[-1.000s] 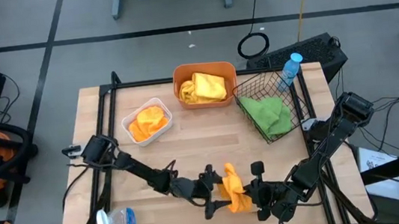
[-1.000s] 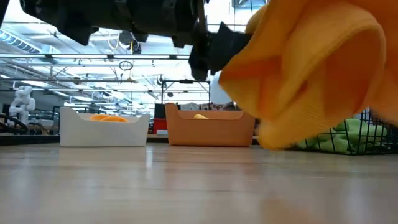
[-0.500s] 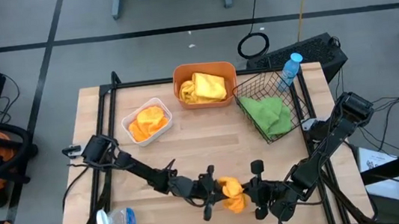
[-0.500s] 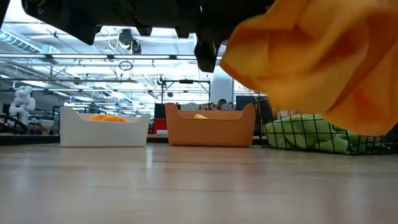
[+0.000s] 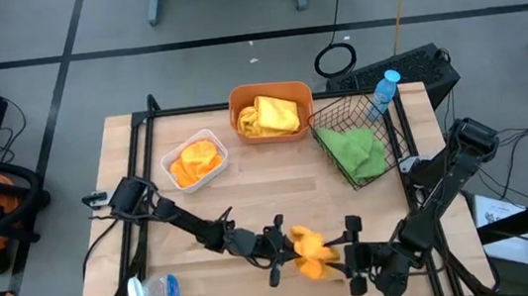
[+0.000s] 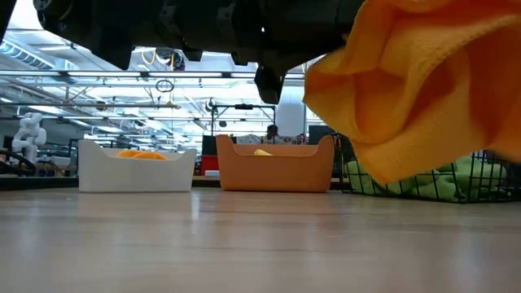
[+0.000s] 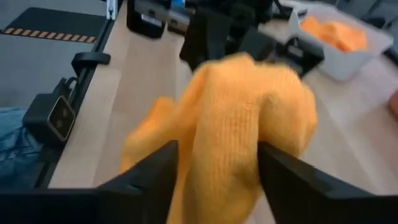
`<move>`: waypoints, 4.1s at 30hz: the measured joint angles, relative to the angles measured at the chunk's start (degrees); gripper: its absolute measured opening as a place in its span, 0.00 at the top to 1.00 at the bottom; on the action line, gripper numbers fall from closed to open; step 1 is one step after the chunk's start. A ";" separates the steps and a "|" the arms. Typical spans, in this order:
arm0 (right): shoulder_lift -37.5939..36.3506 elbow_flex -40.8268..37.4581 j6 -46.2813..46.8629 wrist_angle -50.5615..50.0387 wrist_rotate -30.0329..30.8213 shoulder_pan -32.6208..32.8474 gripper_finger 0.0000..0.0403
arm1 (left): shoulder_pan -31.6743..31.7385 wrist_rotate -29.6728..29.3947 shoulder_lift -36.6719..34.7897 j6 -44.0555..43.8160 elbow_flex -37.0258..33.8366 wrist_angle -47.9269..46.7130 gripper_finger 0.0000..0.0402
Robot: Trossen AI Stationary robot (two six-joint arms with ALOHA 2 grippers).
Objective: Sort microfiber towel by color & place in baskets
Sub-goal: Put the orange towel into the white bin
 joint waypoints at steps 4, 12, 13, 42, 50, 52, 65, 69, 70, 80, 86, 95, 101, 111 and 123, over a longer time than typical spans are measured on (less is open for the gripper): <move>-0.29 0.00 8.27 -6.42 0.65 2.71 0.37 | 0.06 1.57 0.00 0.85 -0.03 1.13 0.98; -0.29 -5.62 18.34 -3.57 11.46 6.81 0.28 | 0.03 4.46 -0.09 2.91 -0.05 2.89 0.98; -0.29 -6.70 16.71 -1.16 11.97 6.79 0.28 | 0.07 4.66 -0.09 3.12 -0.05 2.80 0.98; -0.26 -14.64 -18.91 39.44 -7.44 -4.03 0.95 | -1.07 2.12 -4.87 9.60 0.06 -1.86 0.73; -0.26 -14.64 -18.63 38.87 -5.00 -3.82 0.99 | -5.78 -13.90 -13.37 1.04 0.06 -24.85 0.25; -0.26 -14.64 -18.64 38.80 -4.42 -3.93 0.99 | -7.69 -18.11 -14.07 1.70 0.06 -24.62 0.17; -0.26 -14.64 -19.00 38.63 -4.30 -4.11 1.00 | -12.48 -32.08 -13.97 -4.91 0.06 -20.32 0.08; -0.26 -14.64 -19.25 38.76 -4.29 -4.87 1.00 | -11.71 -31.09 -11.00 -7.59 0.07 -14.49 0.08; -0.26 -14.64 -19.24 38.84 -4.31 -5.09 1.00 | -11.49 -31.06 -9.92 -7.71 0.08 -13.00 0.08; -0.26 -14.64 -20.04 38.91 -4.61 -5.87 1.00 | -6.61 -27.21 -4.93 -12.39 0.35 -8.44 0.08; -0.26 -14.64 -21.64 39.51 -4.71 -6.33 1.00 | -2.67 -5.27 -1.87 -10.75 1.87 -2.85 0.08; -0.26 -14.63 -23.12 40.98 -4.68 -6.64 1.00 | -2.05 -3.08 0.02 -9.39 3.88 -2.82 0.11; -0.26 -14.61 -23.12 41.33 -4.80 -6.61 0.96 | -1.90 -2.96 0.02 -6.01 3.95 -2.68 0.44; -0.53 -14.60 -18.36 38.76 -4.40 -5.72 0.84 | -1.19 -1.13 -3.27 -4.50 3.86 -13.67 0.92; -4.48 -14.64 -11.00 25.45 -2.57 -4.58 0.53 | 2.69 -10.23 -21.54 -3.13 3.84 -53.63 0.95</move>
